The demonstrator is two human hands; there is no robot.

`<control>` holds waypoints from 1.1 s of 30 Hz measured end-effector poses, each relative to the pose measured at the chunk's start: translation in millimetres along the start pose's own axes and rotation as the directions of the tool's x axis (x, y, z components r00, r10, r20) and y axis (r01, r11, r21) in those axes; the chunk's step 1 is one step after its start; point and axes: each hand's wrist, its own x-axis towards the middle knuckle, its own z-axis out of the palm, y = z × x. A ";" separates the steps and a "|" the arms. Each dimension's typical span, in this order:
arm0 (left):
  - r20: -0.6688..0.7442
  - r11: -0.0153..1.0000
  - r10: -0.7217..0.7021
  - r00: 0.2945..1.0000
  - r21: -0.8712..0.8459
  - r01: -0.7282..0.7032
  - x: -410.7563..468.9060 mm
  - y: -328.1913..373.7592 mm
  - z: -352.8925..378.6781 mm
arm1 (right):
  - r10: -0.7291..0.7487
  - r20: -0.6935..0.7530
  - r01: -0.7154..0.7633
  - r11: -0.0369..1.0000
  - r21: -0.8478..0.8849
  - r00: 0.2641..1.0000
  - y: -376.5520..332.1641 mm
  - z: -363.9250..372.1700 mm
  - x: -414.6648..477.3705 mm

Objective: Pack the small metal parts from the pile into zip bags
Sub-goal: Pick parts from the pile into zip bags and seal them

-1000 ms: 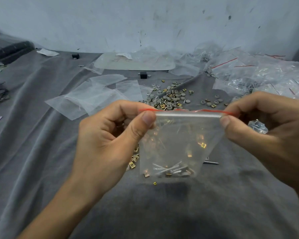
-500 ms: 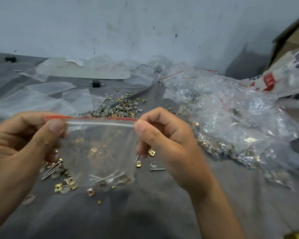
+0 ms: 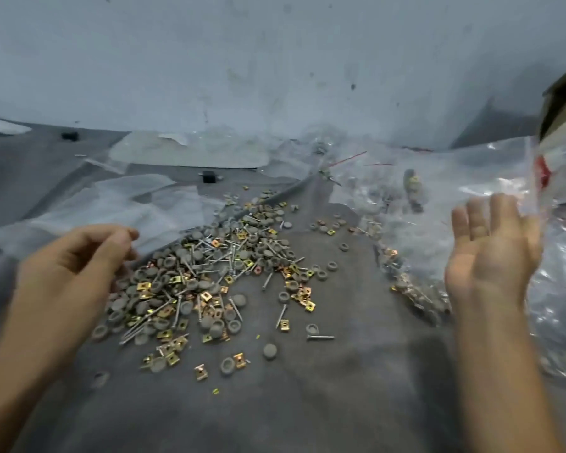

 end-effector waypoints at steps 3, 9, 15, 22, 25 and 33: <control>-0.009 0.997 -0.043 0.999 0.059 0.044 13.5 -10.6 2.9 | 0.134 0.048 -0.120 0.966 -0.231 0.990 22.8 -1.2 -15.9; 0.106 0.858 -0.193 0.975 0.500 0.116 81.6 -61.2 11.6 | 0.378 0.448 -0.156 0.876 -0.456 0.810 58.0 25.6 -74.3; 0.166 0.594 -0.310 0.936 0.803 0.054 110.8 -97.8 12.0 | 0.468 0.548 -0.130 0.829 -0.544 0.693 72.2 23.6 -99.6; 0.187 0.738 -0.055 0.981 0.670 -0.086 97.9 -53.8 11.9 | 0.479 0.592 -0.058 0.806 -0.588 0.648 76.0 20.9 -108.0; 0.310 0.907 -0.056 0.949 0.412 -0.081 60.2 -9.2 15.3 | 0.450 0.629 0.047 0.790 -0.612 0.634 76.8 22.2 -113.6; 0.652 0.835 -0.190 0.734 -0.286 0.470 -29.4 58.3 24.4 | 0.546 0.608 -0.198 0.815 -0.544 0.576 79.1 26.3 -126.3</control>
